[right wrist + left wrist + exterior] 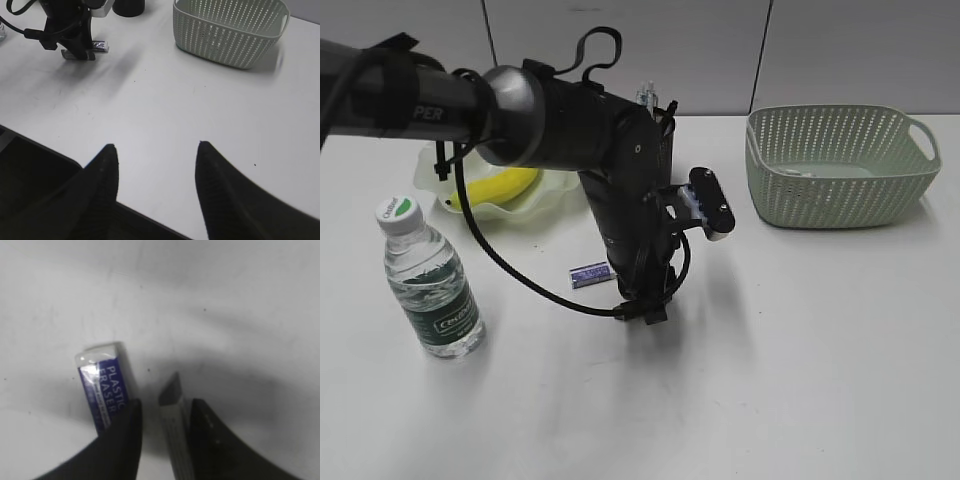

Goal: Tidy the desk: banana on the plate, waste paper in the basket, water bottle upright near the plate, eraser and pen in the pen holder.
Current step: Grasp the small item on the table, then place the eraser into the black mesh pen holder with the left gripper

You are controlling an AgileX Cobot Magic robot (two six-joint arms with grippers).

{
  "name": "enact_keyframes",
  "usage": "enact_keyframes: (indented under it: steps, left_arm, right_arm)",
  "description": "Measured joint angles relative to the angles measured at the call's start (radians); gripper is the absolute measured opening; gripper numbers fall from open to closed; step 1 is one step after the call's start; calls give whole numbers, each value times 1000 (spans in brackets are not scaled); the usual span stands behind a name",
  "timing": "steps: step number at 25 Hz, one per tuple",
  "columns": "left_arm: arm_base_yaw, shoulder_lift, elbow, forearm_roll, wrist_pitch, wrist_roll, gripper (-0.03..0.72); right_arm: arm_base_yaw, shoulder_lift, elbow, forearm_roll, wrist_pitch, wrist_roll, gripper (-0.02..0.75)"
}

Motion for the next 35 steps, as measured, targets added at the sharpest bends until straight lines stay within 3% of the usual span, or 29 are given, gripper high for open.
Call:
enact_keyframes:
  steps: [4, 14, 20, 28, 35]
  left_arm:
    - [-4, 11, 0, -4, -6, 0, 78]
    - [-17, -116, 3, -10, 4, -19, 78]
    - [48, -223, 4, -31, -128, -119, 78]
    - [230, -251, 4, -381, -507, -146, 78]
    - [246, -166, 4, -598, -750, -148, 78]
  right_arm:
    - [0, 0, 0, 0, 0, 0, 404]
    - [0, 0, 0, 0, -1, 0, 404]
    - [0, 0, 0, 0, -2, 0, 404]
    - [0, 0, 0, 0, -2, 0, 404]
    - [0, -1, 29, 0, -50, 0, 404]
